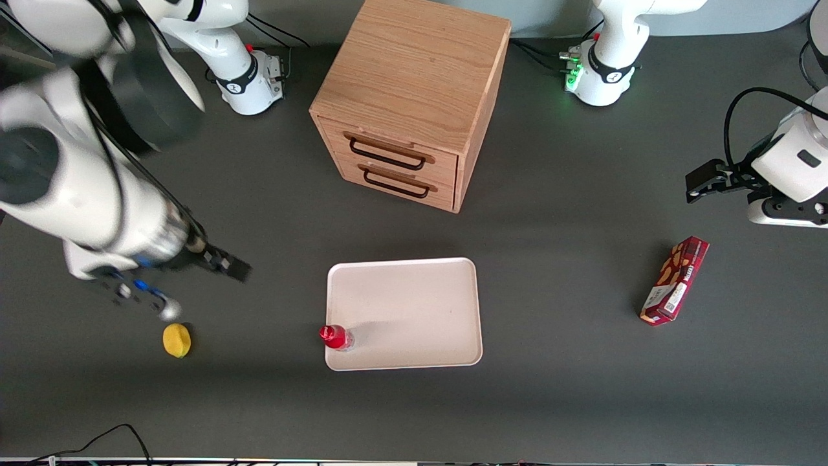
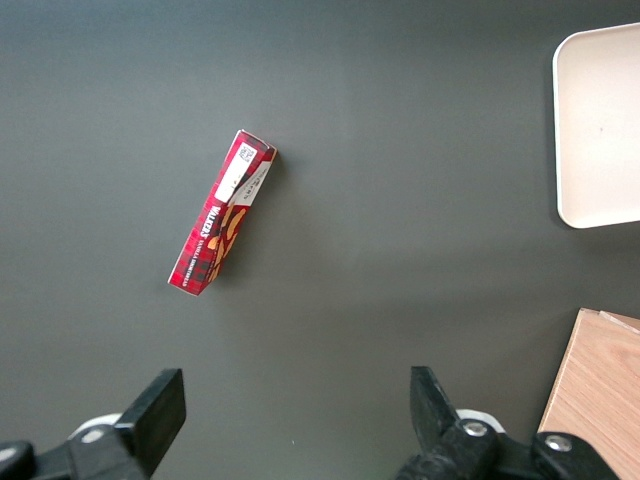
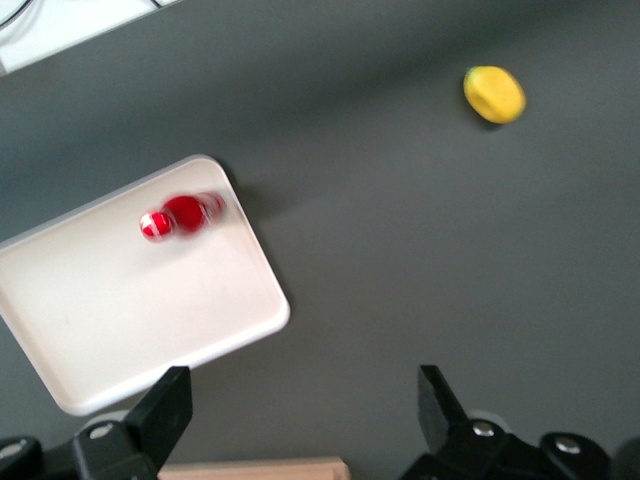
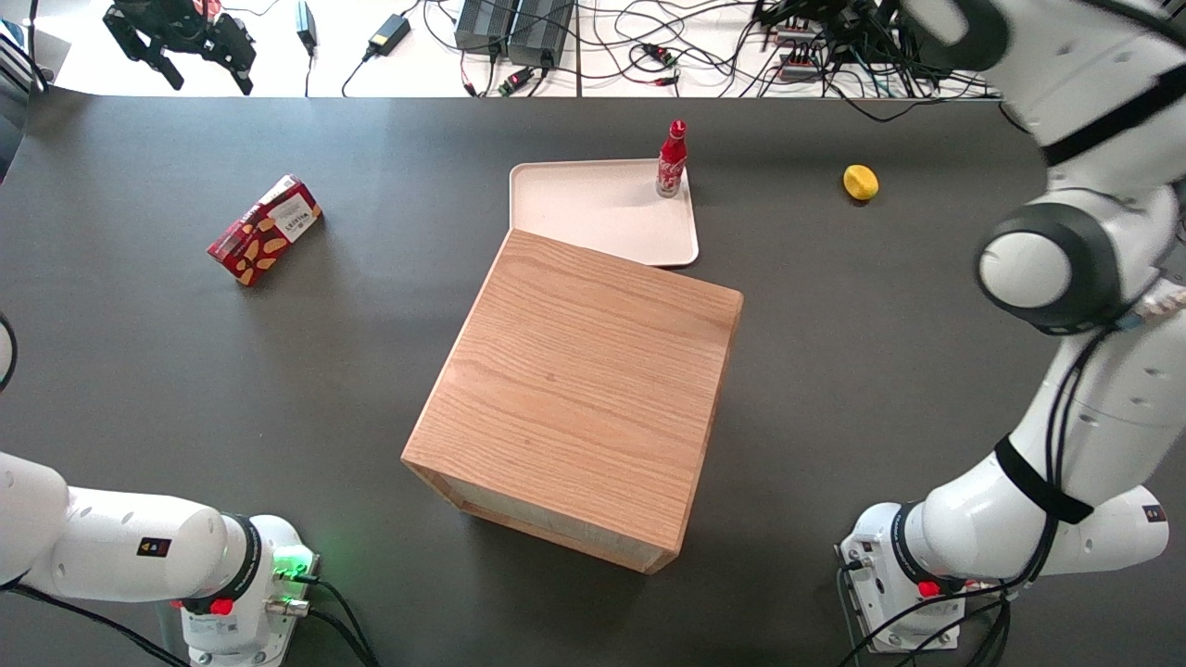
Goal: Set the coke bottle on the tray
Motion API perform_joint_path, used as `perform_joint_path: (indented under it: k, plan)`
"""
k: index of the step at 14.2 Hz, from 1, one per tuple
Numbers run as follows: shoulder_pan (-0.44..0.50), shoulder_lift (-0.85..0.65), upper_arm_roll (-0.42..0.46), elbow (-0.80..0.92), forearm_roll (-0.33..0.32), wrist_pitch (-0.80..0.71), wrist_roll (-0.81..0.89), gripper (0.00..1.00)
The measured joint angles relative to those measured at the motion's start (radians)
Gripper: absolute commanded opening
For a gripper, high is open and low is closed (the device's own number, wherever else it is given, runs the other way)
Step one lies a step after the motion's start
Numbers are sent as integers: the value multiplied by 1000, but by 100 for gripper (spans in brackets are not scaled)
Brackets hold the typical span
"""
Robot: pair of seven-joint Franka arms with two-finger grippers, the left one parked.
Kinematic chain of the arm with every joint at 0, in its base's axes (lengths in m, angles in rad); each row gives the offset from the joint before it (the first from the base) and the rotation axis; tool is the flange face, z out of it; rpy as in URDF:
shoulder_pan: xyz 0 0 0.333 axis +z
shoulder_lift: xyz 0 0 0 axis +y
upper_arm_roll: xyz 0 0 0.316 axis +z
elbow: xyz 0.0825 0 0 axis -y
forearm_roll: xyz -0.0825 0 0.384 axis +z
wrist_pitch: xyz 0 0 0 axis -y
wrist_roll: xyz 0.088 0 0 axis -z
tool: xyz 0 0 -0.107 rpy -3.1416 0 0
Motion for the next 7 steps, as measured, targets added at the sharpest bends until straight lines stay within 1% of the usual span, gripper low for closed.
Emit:
perform_joint_path:
  k: [1,2,4,6,7]
  plan:
    - [-23,-80,-22,-52,44,-33,-58,100]
    - [-37,-166,-72,-124,95,-49,-123,100]
    - [-46,-344,-213,-319,193,-29,-262,100]
    - [-56,-497,-330,-538,232,51,-392,100]
    - [-63,-558,-359,-641,239,102,-424,100]
